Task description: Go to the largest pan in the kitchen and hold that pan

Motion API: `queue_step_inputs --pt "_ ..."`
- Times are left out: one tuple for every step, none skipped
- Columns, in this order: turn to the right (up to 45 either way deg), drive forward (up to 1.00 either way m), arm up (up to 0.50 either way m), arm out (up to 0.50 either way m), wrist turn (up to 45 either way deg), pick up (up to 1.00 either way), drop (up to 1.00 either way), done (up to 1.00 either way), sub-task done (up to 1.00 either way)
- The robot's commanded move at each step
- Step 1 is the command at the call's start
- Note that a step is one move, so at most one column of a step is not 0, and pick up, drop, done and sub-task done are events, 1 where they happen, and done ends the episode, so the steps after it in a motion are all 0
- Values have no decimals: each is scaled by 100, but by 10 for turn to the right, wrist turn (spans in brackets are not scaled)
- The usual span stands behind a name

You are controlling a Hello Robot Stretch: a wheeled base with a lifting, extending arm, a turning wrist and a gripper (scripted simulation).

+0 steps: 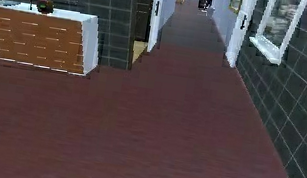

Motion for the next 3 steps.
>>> queue_step_inputs --pt "0 100 0 0 0 0 0 0 0" --pt "0 100 0 0 0 0 0 0 0" --pt "30 0 0 0 0 0 0 0 0"
